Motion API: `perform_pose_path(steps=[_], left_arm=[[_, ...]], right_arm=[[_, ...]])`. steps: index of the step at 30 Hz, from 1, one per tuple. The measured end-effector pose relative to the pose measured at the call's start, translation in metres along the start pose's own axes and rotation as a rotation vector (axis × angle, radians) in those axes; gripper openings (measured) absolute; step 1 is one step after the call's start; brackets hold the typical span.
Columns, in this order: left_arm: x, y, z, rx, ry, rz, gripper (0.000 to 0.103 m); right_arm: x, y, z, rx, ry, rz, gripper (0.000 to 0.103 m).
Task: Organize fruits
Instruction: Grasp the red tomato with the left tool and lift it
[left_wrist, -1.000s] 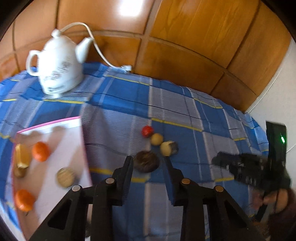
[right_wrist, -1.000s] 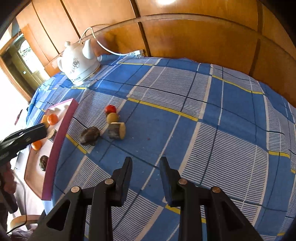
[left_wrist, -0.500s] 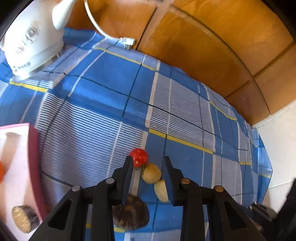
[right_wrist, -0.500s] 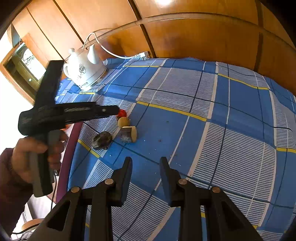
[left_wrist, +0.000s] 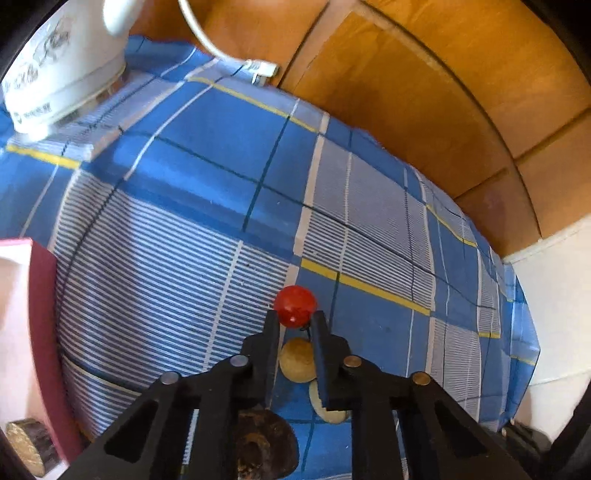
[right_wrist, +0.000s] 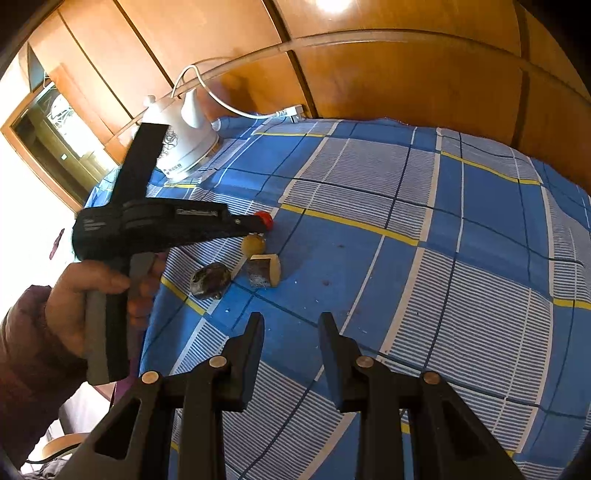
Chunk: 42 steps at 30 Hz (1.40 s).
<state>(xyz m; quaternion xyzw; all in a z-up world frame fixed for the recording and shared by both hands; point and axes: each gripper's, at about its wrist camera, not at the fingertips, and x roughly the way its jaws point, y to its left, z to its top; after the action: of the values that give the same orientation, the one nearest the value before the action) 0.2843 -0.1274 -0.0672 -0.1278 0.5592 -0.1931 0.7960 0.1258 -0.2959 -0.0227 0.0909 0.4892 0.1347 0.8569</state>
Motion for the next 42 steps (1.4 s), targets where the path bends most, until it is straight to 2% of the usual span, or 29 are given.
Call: perform_pose_path(steps=[6, 10, 13, 18, 20, 26, 35, 39, 42], left_arm=[[-0.016, 0.003, -0.001, 0.022, -0.008, -0.008, 0.016], [-0.021, 0.006, 0.006, 0.008, -0.028, -0.002, 0.022], [-0.017, 0.002, 0.008, 0.004, -0.026, -0.004, 0.028], [-0.004, -0.008, 0.011, -0.003, -0.018, -0.003, 0.045], [0.001, -0.011, 0.013, -0.013, -0.015, -0.002, 0.047], [0.011, -0.023, 0.025, -0.016, -0.011, 0.004, 0.050], [0.031, -0.056, 0.042, 0.048, 0.015, 0.011, 0.050], [0.040, -0.066, 0.040, 0.086, 0.031, 0.057, 0.049], [0.043, -0.064, 0.039, 0.075, 0.037, 0.074, 0.049]], right_arm=[[-0.001, -0.003, 0.000, 0.014, -0.001, -0.009, 0.030], [-0.001, -0.003, 0.000, 0.016, -0.002, -0.013, 0.030], [-0.002, -0.003, 0.002, 0.014, -0.004, -0.015, 0.030], [-0.001, -0.003, 0.002, 0.012, -0.002, -0.019, 0.030], [-0.001, -0.003, 0.002, 0.014, 0.001, -0.019, 0.030], [0.001, -0.003, 0.002, 0.018, 0.010, -0.016, 0.030], [0.000, -0.006, 0.005, 0.035, 0.006, -0.010, 0.031], [-0.001, -0.006, 0.005, 0.038, 0.007, -0.008, 0.031], [-0.001, -0.006, 0.005, 0.038, 0.009, -0.005, 0.031]])
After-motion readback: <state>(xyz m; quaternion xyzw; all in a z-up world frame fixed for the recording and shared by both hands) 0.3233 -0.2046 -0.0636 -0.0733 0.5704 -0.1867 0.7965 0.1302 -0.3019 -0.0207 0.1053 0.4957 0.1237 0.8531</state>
